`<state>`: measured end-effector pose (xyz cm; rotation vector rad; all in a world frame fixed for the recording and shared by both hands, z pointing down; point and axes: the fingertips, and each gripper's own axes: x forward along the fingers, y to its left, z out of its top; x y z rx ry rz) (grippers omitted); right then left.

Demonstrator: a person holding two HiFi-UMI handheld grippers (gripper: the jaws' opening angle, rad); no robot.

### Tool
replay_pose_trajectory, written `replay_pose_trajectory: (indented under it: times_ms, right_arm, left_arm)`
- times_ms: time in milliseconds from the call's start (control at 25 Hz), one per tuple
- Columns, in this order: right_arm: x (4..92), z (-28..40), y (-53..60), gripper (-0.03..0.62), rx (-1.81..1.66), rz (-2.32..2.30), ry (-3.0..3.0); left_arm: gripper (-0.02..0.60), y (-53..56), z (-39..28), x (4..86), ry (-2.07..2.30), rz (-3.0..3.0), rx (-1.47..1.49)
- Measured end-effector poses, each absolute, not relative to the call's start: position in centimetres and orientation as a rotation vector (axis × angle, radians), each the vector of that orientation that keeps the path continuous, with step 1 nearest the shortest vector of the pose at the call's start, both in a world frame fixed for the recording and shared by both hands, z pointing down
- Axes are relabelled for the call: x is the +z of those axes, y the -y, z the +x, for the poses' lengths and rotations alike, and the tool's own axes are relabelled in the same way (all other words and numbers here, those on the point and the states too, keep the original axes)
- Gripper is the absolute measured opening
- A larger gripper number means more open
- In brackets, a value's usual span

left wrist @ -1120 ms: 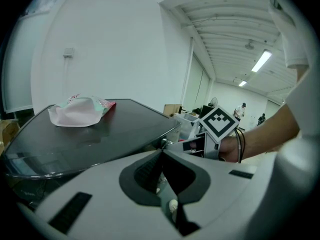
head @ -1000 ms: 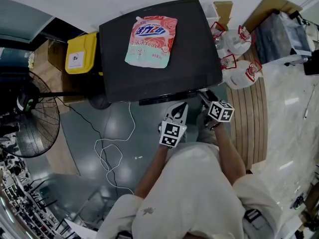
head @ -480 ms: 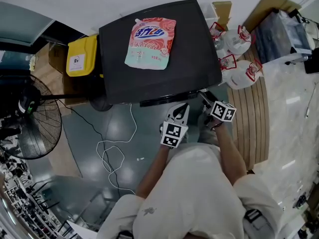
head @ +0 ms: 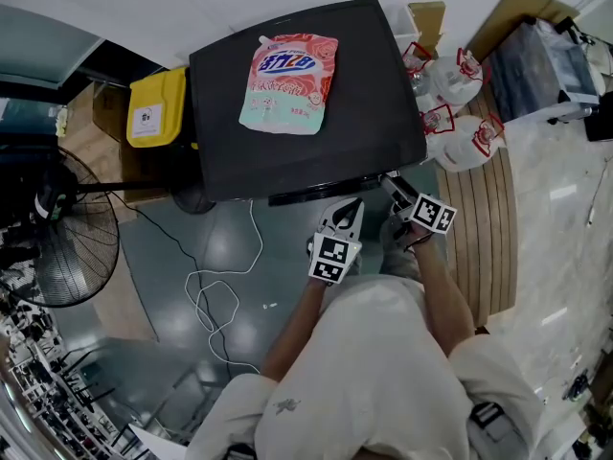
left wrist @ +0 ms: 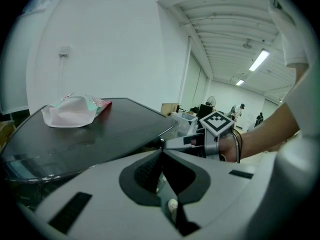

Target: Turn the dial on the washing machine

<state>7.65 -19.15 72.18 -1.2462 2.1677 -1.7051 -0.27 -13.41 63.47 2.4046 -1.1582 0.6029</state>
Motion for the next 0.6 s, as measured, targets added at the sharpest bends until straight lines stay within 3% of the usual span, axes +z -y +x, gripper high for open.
replay_pose_trajectory:
  times_ms: [600]
  right_arm:
    - [72.21,7.76,19.3,0.281,-1.735,-1.195,-2.033]
  left_arm:
    - [0.014,13.61,-0.18,63.63,1.139,2.416,0.613]
